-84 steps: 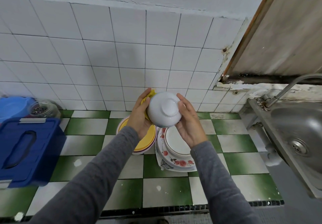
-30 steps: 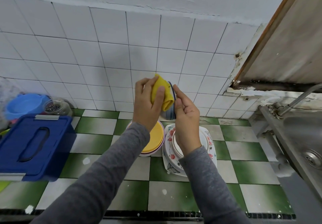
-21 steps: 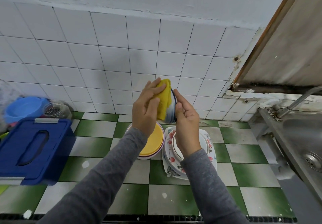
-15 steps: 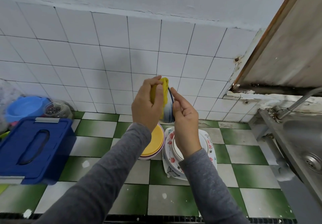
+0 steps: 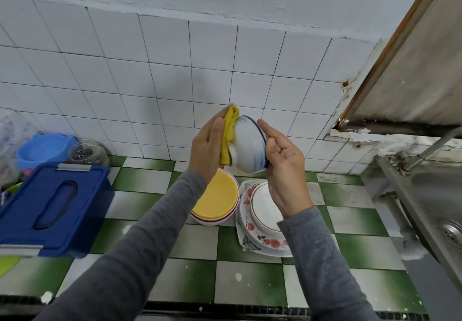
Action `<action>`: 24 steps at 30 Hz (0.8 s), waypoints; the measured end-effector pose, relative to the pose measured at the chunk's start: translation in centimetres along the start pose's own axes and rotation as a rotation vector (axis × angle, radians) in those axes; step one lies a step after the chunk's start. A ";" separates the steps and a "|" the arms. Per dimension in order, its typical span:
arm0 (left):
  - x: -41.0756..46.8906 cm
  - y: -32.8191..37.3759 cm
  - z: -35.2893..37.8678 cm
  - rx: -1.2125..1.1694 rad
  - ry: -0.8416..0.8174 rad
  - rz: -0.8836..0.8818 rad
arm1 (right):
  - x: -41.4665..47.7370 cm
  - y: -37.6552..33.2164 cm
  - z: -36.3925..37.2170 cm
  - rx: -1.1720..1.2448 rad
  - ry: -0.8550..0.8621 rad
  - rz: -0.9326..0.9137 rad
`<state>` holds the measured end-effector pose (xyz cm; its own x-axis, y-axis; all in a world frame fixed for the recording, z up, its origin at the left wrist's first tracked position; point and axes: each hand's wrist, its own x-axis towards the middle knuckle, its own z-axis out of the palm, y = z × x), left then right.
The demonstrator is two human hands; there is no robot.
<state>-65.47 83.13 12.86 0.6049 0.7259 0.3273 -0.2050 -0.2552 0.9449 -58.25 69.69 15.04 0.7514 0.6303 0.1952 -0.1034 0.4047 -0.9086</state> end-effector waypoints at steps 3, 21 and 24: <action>0.3 0.8 0.0 -0.114 -0.004 -0.121 | 0.3 -0.5 -0.1 0.118 0.030 -0.005; 0.0 -1.9 2.7 0.515 0.000 0.684 | 1.0 -0.3 4.1 0.251 0.320 0.041; 1.2 -1.1 1.9 0.568 0.007 0.674 | 0.7 0.0 4.3 0.075 0.275 0.024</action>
<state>-63.09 83.06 12.15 0.4883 0.3096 0.8159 -0.1024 -0.9082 0.4058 -60.54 72.96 16.73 0.8958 0.4407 0.0573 -0.1632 0.4462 -0.8799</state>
